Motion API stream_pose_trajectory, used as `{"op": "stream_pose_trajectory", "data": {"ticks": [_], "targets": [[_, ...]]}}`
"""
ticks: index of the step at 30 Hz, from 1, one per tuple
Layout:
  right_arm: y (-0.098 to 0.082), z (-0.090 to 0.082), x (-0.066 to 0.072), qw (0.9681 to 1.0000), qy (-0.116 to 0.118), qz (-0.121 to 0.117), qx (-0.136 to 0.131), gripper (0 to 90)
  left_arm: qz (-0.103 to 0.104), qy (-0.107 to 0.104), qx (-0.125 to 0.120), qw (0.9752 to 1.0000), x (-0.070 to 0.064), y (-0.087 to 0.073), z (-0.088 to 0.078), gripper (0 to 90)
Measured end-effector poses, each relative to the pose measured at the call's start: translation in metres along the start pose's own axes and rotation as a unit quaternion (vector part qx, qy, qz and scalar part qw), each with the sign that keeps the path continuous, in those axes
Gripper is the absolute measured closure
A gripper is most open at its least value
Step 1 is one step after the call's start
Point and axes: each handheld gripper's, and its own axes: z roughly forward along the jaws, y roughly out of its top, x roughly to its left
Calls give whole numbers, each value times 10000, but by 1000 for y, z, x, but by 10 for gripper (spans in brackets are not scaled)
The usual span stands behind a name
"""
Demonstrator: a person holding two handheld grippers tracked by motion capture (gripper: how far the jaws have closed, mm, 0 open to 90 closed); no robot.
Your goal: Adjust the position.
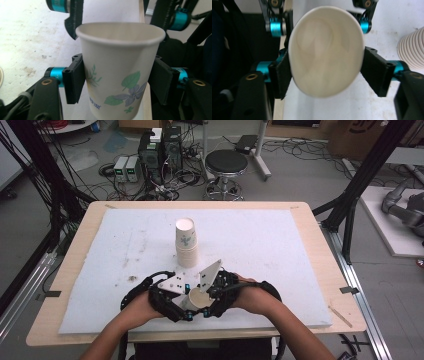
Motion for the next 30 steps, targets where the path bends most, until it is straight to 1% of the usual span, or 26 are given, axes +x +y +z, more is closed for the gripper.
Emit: {"op": "stream_pose_trajectory", "data": {"ticks": [2, 3, 6, 8, 9, 11, 13, 15, 16, 19, 20, 22, 23, 24, 28, 30], "targets": [[0, -1, -1, 9998, 26, 150, -144, 224, -4, 5, -31, 10000, 0, -2, 0, 331], [0, -1, -2, 9997, -7, 165, -194, 217, -20, 1, -85, 10000, 0, -4, 0, 330], [-1, -5, -3, 9989, 12, 286, -376, 216, -88, -7, -208, 9997, 0, -7, -1, 327], [-2, -8, -4, 9977, 56, 376, -570, 213, -131, 2, -286, 9995, 1, -10, -2, 322], [-3, -9, -5, 9971, 45, 377, -657, 212, -189, 8, -350, 9992, 1, -12, -3, 318], [-4, -13, -5, 9959, 13, 440, -786, 212, -216, 40, -435, 9988, 1, -15, -4, 316], [-8, -17, -6, 9939, -34, 510, -972, 212, -270, 70, -537, 9982, 2, -18, -5, 315], [-12, -21, -6, 9923, -84, 574, -1090, 212, -332, 114, -648, 9973, 3, -22, -8, 315], [-15, -22, -6, 9913, -137, 635, -1149, 212, -391, 163, -719, 9965, 3, -25, -9, 314], [-28, -28, -6, 9874, -265, 807, -1339, 212, -473, 284, -872, 9947, 4, -30, -13, 311], [-31, -29, -6, 9863, -293, 845, -1388, 212, -499, 346, -940, 9937, 4, -33, -15, 310], [-41, -32, -6, 9822, -383, 985, -1551, 212, -566, 460, -1088, 9914, 5, -37, -19, 309], [-45, -33, -6, 9809, -398, 1032, -1597, 212, -610, 532, -1211, 9893, 6, -39, -22, 309], [-50, -35, -6, 9787, -458, 1100, -1672, 212, -638, 569, -1269, 9882, 6, -41, -24, 309], [-66, -39, -3, 9712, -648, 1290, -1896, 213, -740, 790, -1559, 9818, 8, -48, -32, 309], [-74, -40, -2, 9660, -745, 1413, -2034, 213, -791, 918, -1692, 9781, 9, -51, -34, 308]]}}
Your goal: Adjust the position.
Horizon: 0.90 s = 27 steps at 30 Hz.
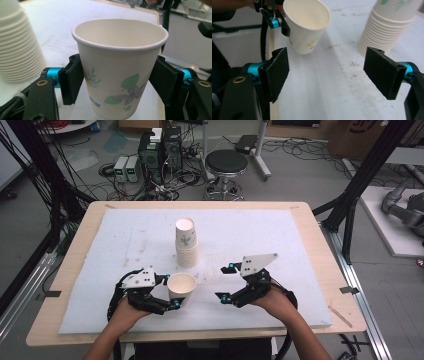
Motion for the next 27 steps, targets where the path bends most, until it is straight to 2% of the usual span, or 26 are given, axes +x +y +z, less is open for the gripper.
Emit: {"op": "stream_pose_trajectory", "data": {"ticks": [4, 8, 12, 15, 17, 18, 20, 24, 27], "targets": [[-16, -9, -2, 9991, -286, 194, -255, 213, -36, 193, -159, 9997, 3, -3, -5, 305], [-31, -19, -4, 9969, -576, 352, -393, 213, -79, 413, -359, 9985, 5, -5, -10, 304], [-48, -30, -8, 9921, -1010, 530, -522, 213, -92, 645, -570, 9962, 6, -6, -18, 303], [-62, -38, -12, 9860, -1360, 717, -647, 213, -72, 863, -714, 9937, 8, -7, -24, 304], [-68, -42, -16, 9829, -1572, 765, -574, 213, -68, 1066, -840, 9907, 11, -7, -30, 302], [-71, -47, -18, 9797, -1734, 797, -620, 213, -39, 1150, -856, 9897, 12, -7, -32, 302], [-74, -51, -20, 9776, -1821, 824, -655, 213, -28, 1317, -910, 9871, 13, -7, -37, 301], [-80, -60, -23, 9703, -2113, 950, -699, 213, -17, 1649, -991, 9813, 16, -10, -46, 299], [-82, -63, -25, 9676, -2199, 989, -750, 213, 5, 1811, -1005, 9783, 16, -11, -50, 299]]}}
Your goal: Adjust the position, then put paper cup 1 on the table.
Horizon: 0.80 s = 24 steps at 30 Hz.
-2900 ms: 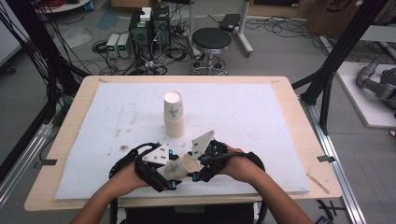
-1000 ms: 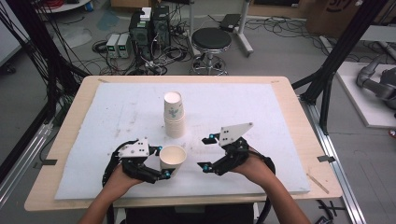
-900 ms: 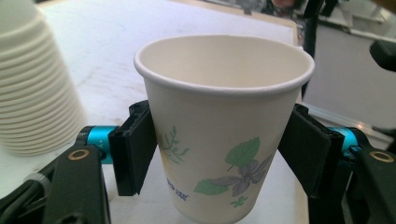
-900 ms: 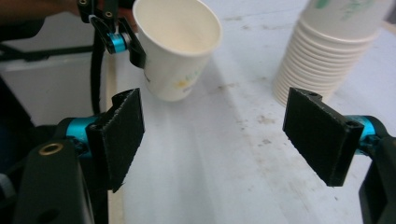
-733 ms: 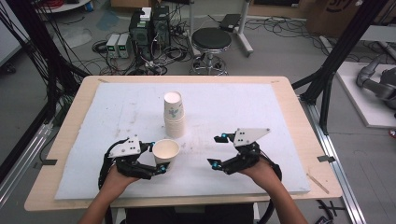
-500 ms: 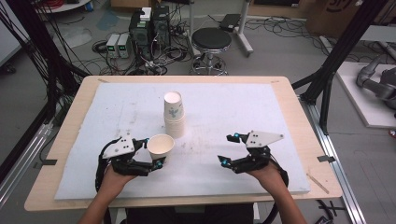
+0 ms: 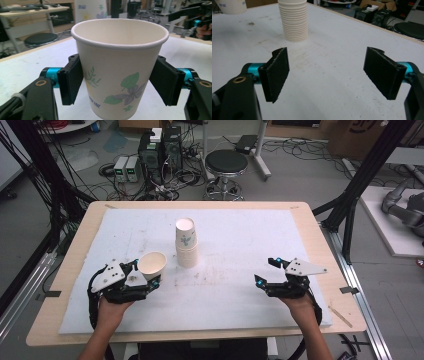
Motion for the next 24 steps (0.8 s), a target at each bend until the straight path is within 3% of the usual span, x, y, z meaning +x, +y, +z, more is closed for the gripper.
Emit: {"op": "stream_pose_trajectory", "data": {"ticks": [7, 24], "targets": [[0, 5, 1, 10000, -5, -32, 24, 213, 44, 197, 10, 9998, 4, -1, -5, 299], [-3, -1, 0, 10000, -69, 10, -12, 214, -119, 703, -226, 9972, 21, -3, -16, 291]]}}
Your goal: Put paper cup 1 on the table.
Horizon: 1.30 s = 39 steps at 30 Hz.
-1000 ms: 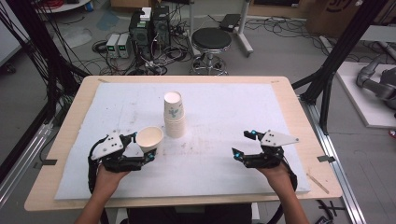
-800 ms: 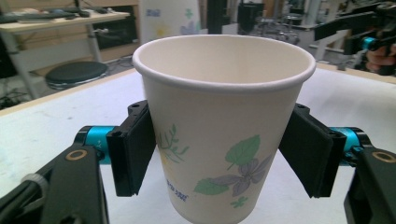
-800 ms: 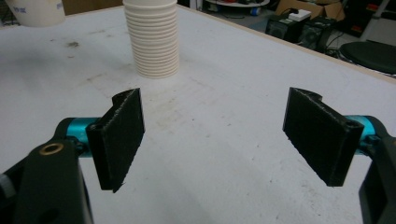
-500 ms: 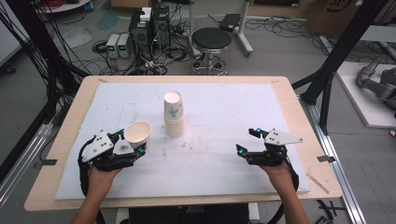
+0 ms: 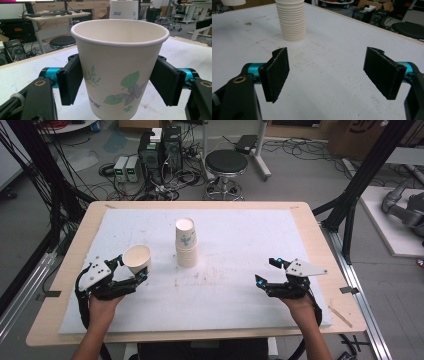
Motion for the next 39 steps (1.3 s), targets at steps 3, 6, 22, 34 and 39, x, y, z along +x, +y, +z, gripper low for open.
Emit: {"op": "stream_pose_trajectory", "data": {"ticks": [3, 6, 22, 34, 39], "targets": [[-1, -2, 0, 10000, -1, -9, 17, 214, -2, 109, -55, 9999, 3, 0, -1, 291], [-3, -4, 0, 10000, -7, 30, 10, 214, 13, 236, -45, 9997, 8, -1, -3, 291], [-5, -2, 0, 10000, 2, 5, 38, 214, -253, 1014, 205, 9943, 57, -21, 5, 291], [-6, -2, 2, 9999, 11, 7, 120, 215, -536, 1493, 1093, 9813, 71, -35, 11, 299], [-5, -2, 3, 9999, 24, -9, 103, 215, -490, 1640, 1468, 9742, 70, -39, 13, 305]]}}
